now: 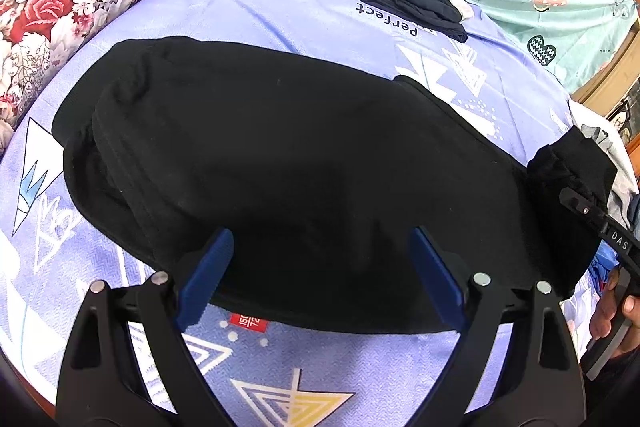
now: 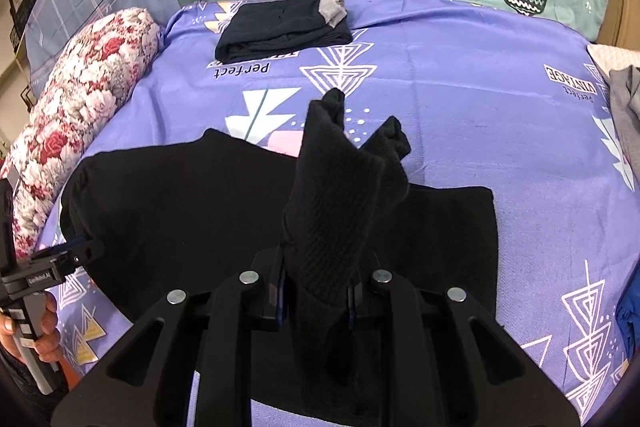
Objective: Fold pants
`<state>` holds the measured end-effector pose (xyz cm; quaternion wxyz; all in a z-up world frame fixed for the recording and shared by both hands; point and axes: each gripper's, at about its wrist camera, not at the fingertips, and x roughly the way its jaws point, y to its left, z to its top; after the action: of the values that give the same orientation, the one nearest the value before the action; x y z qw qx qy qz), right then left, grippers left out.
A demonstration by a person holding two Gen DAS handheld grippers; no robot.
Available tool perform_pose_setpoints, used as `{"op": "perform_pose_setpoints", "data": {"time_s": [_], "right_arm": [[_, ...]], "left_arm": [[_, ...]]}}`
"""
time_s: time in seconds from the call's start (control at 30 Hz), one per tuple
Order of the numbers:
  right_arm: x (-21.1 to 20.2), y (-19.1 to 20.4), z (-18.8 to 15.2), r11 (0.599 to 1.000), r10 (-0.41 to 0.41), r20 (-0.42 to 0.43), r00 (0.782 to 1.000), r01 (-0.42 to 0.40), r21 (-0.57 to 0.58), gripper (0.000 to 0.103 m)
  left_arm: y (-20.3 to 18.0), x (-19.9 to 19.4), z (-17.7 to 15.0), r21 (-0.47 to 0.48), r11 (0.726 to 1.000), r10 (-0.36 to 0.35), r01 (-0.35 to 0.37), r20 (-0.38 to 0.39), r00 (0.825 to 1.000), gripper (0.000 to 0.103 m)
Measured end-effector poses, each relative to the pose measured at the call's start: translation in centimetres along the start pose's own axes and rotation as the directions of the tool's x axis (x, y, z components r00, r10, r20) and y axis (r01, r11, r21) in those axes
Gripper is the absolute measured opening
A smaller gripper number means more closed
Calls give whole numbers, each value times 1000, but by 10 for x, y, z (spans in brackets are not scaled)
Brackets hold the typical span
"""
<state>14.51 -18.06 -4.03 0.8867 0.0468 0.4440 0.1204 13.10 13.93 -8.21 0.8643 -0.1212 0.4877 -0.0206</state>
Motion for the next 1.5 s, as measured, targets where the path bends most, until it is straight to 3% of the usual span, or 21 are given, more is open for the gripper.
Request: {"op": "perform_pose_setpoints", "data": {"time_s": [0.53, 0.83, 0.9, 0.93, 1.13, 1.27, 1.37, 1.5], "right_arm": [[34, 19, -10, 997, -22, -88, 996, 16, -75, 22], [48, 31, -14, 994, -31, -141, 989, 16, -108, 29], [50, 32, -15, 996, 12, -157, 987, -26, -86, 51], [50, 32, -15, 996, 40, -166, 985, -52, -68, 55], [53, 39, -13, 987, 158, -193, 968, -163, -9, 56], [57, 25, -10, 948, 309, -201, 930, -284, 144, 60], [59, 4, -11, 882, 427, -180, 886, -364, 300, 60], [47, -1, -11, 872, 440, -155, 885, -379, 311, 60]], "left_arm": [[-2, 3, 2, 5, 1000, 7, -7, -9, 1000, 91], [-2, 0, 1, 6, 1000, 6, -6, -5, 1000, 91], [-3, 0, 0, 8, 1000, 6, -6, -6, 1000, 91], [-3, 0, 0, 9, 1000, 5, -5, -6, 1000, 91], [-3, -5, 0, 3, 1000, 1, -1, 3, 1000, 92], [-8, -6, -1, 14, 1000, -6, 6, 1, 1000, 93], [-12, -5, -1, 25, 1000, -8, 8, -6, 1000, 93], [-16, -7, -2, 33, 999, -7, 7, -3, 1000, 93]]}}
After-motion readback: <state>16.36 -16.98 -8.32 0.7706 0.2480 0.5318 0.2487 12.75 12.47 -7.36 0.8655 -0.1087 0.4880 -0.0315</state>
